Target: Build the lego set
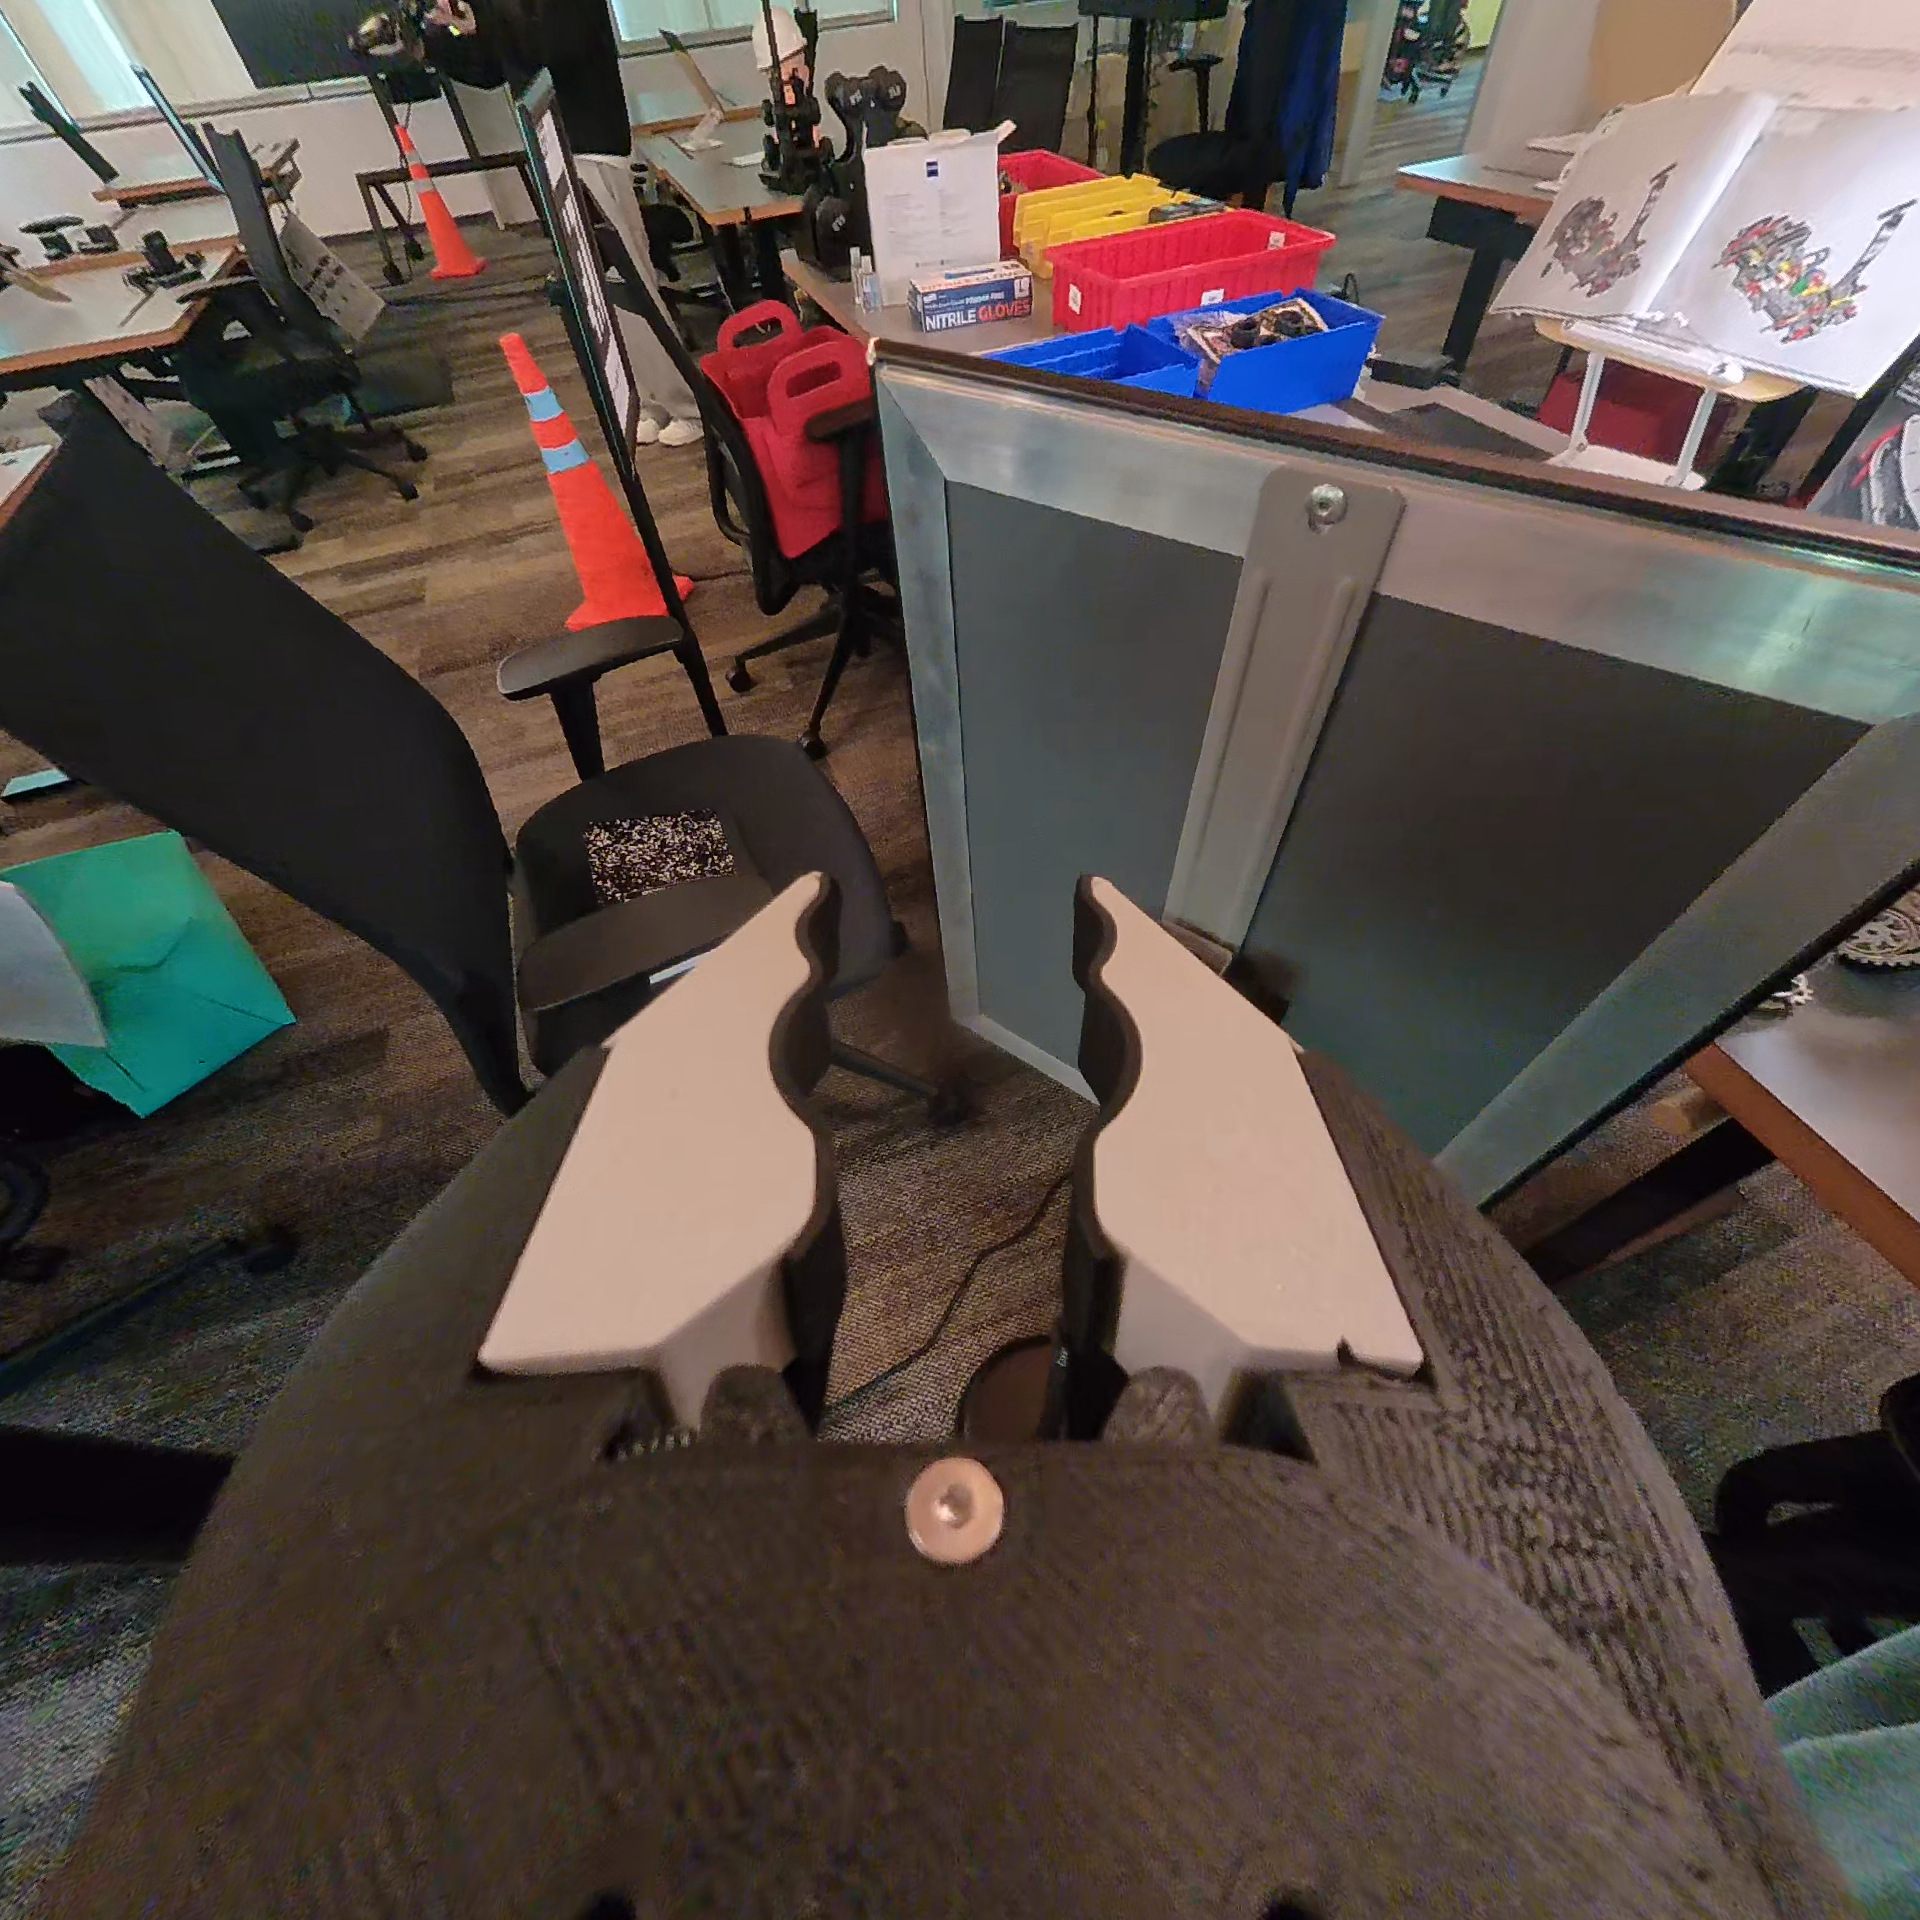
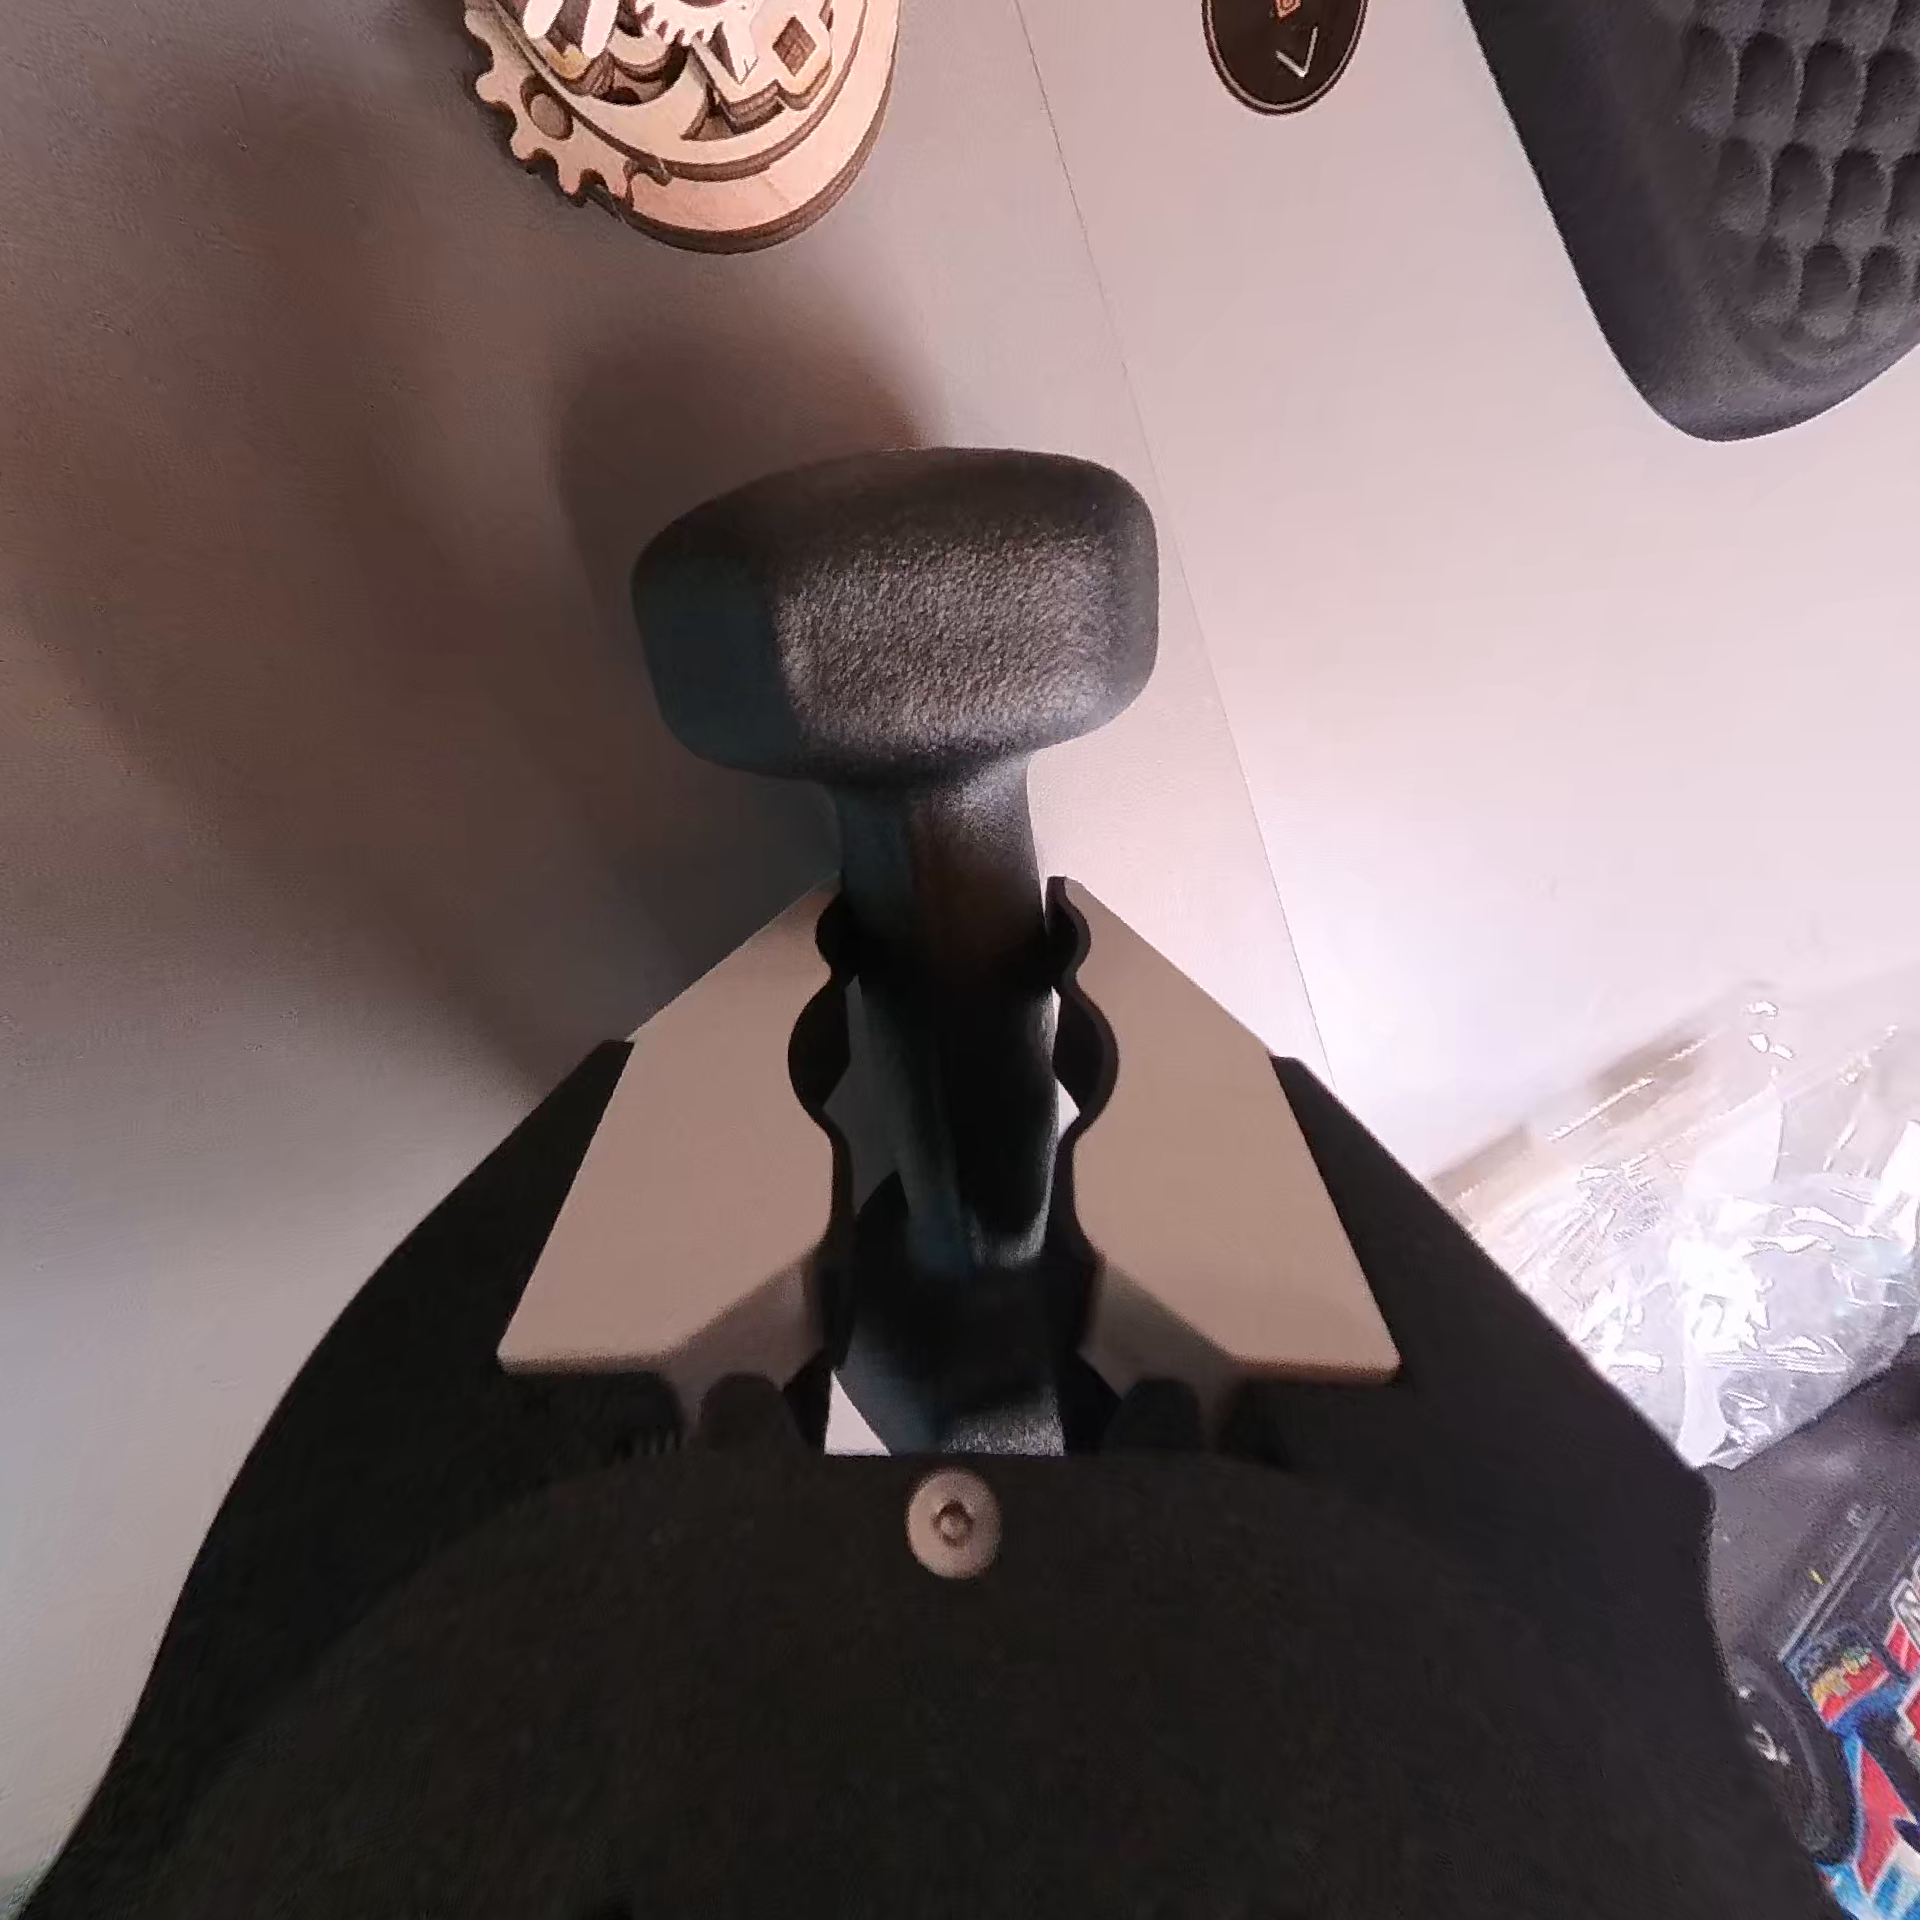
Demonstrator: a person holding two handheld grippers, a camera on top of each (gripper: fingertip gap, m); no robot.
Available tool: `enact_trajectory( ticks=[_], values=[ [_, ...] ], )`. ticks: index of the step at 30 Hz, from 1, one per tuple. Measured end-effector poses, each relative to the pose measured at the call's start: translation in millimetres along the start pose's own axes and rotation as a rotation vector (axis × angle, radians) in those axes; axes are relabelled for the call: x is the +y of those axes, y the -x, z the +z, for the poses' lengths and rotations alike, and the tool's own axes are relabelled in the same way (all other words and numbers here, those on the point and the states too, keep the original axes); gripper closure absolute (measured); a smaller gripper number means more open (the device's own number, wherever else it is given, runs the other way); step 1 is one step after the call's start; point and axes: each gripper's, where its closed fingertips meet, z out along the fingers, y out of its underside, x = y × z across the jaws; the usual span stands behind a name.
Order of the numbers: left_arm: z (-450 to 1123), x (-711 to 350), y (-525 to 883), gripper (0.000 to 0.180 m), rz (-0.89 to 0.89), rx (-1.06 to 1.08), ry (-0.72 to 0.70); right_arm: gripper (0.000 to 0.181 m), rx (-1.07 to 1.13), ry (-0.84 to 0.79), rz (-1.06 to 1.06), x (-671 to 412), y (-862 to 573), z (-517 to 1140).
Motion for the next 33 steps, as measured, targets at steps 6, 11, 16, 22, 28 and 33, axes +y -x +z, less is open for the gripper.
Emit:
enact_trajectory(
  ticks=[6,11,16,22,28,33],
  values=[
    [-3,1,-2,0.136,0.008,0.005,-0.003,0.148,-0.025,0.014,-0.004,0,1,0],
    [-8,2,-1,0.138,0.006,0.006,-0.012,0.148,0.015,0.033,0.008,1,0,-1],
    [-17,1,5,0.138,0.005,-0.008,-0.031,0.148,0.06,0.037,0.053,2,4,-6],
    [-24,8,8,0.138,-0.022,0.0,-0.041,0.149,0.043,0.026,0.137,5,10,-26],
    [-26,18,2,0.138,-0.043,0.029,-0.044,0.15,0.033,-0.06,0.293,3,25,-51],
    [-25,22,-1,0.138,-0.056,0.051,-0.046,0.15,0.017,-0.208,0.448,-16,48,-74]
  ],
)
